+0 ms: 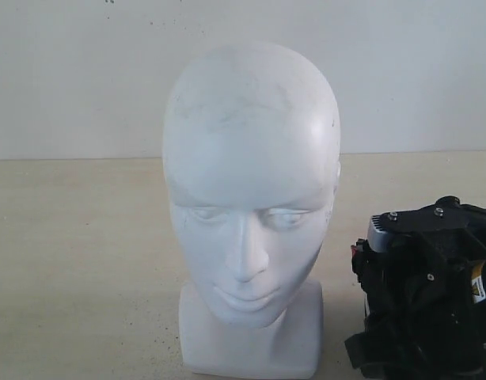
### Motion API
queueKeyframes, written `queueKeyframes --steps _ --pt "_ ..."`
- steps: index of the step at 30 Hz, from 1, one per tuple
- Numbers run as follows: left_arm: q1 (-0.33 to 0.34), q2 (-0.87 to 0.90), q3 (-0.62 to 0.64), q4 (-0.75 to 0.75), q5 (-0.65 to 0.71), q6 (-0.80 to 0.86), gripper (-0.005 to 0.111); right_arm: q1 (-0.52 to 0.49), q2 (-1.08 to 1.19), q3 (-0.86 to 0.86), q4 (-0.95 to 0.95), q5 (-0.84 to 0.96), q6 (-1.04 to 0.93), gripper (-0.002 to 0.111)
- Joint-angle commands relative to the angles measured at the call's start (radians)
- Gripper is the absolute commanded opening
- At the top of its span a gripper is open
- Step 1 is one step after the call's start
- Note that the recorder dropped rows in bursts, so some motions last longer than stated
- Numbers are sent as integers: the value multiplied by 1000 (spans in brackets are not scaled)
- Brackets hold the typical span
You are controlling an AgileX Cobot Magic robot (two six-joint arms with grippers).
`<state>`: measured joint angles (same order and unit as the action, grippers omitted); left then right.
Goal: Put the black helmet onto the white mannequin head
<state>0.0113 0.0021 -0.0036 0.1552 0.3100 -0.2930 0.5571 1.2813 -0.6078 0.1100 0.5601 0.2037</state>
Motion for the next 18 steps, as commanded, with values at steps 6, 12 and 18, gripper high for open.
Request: queueKeyframes --steps 6,12,18 --pt "4 -2 4 -3 -4 3 4 2 35 3 -6 -39 22 65" --pt "4 -2 4 -3 -4 3 4 2 108 3 3 -40 22 65" --pt "4 -2 4 -3 -4 3 4 2 138 3 3 -49 22 65"
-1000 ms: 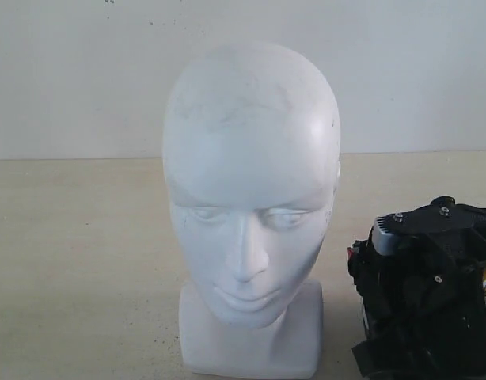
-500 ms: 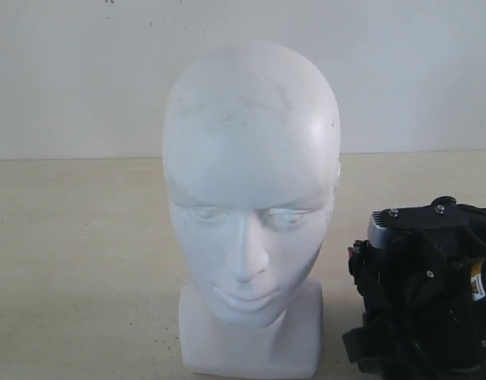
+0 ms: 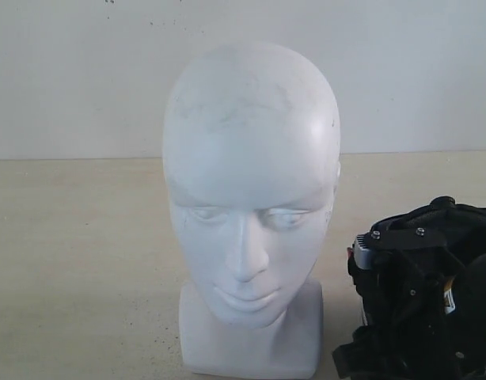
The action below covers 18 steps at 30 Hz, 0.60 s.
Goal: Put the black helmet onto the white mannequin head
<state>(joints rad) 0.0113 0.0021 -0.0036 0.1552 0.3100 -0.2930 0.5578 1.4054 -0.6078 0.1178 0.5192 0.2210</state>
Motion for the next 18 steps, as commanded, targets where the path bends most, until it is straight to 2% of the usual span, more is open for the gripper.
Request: queueKeyframes --steps 1,6,9,11,18 --pt "4 -2 4 -3 -4 3 4 1 22 3 -5 -10 5 65" --pt "4 -2 4 -3 -4 3 4 1 38 3 -2 -9 5 63" --pt "4 -2 4 -3 -4 3 4 1 38 3 -2 10 -5 34" --pt "4 -2 4 -3 -4 3 4 1 38 3 -2 46 -58 2" --pt "4 -2 4 -3 -4 3 4 1 25 3 5 136 -82 0"
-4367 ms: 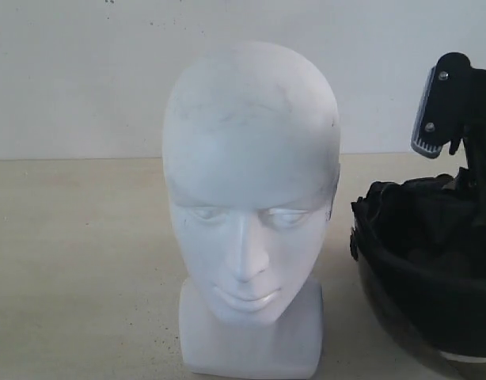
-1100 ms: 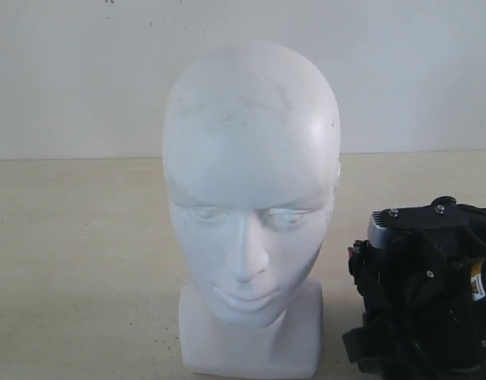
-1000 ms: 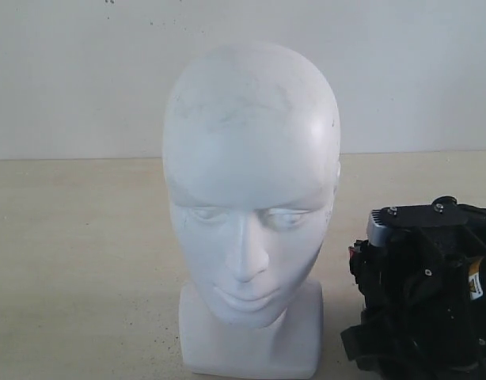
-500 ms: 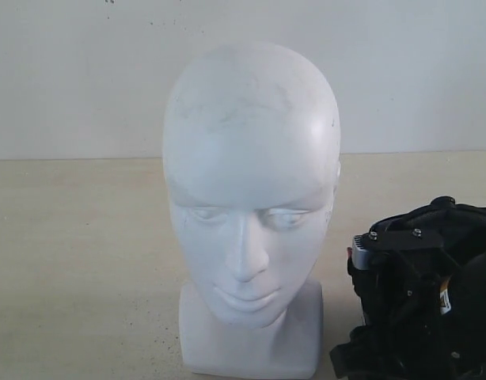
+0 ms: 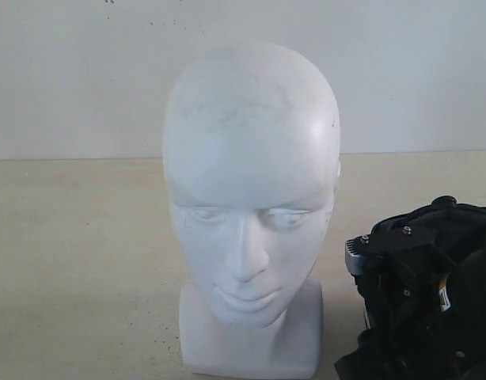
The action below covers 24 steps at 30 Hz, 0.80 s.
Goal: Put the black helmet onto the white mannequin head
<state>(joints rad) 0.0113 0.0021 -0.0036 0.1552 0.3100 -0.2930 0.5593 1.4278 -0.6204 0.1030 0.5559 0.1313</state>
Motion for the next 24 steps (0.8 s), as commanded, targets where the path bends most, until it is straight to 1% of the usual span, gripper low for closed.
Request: queueKeyframes --steps 1,11,24 --pt "4 -2 4 -3 -4 3 4 0 -5 16 20 111 8 0" --pt "4 -2 4 -3 -4 3 4 0 -151 16 -24 195 25 0" --pt "4 -2 4 -3 -4 3 4 0 -291 0 -19 301 64 0"
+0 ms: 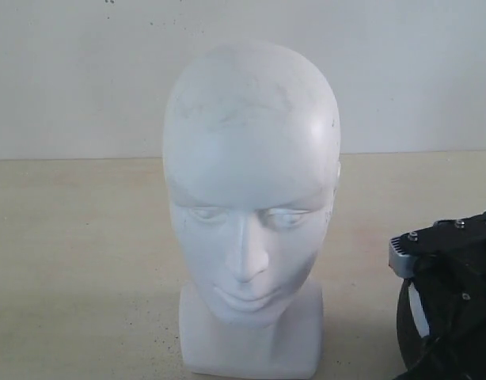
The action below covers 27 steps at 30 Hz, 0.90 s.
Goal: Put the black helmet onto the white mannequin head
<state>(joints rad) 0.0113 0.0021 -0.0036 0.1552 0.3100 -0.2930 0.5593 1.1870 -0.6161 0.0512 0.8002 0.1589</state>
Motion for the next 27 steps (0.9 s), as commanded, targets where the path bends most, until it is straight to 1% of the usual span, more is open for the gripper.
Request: queueKeyframes --steps 1,12,19,27 --pt "4 -2 4 -3 -4 3 4 0 -61 -12 35 64 39 0" --pt "4 -2 4 -3 -4 3 4 0 -187 -81 78 93 60 0" --pt "4 -2 4 -3 -4 3 4 -2 -240 -81 70 27 125 0" --pt "4 -2 4 -3 -4 3 4 -2 -356 -84 70 -33 183 0"
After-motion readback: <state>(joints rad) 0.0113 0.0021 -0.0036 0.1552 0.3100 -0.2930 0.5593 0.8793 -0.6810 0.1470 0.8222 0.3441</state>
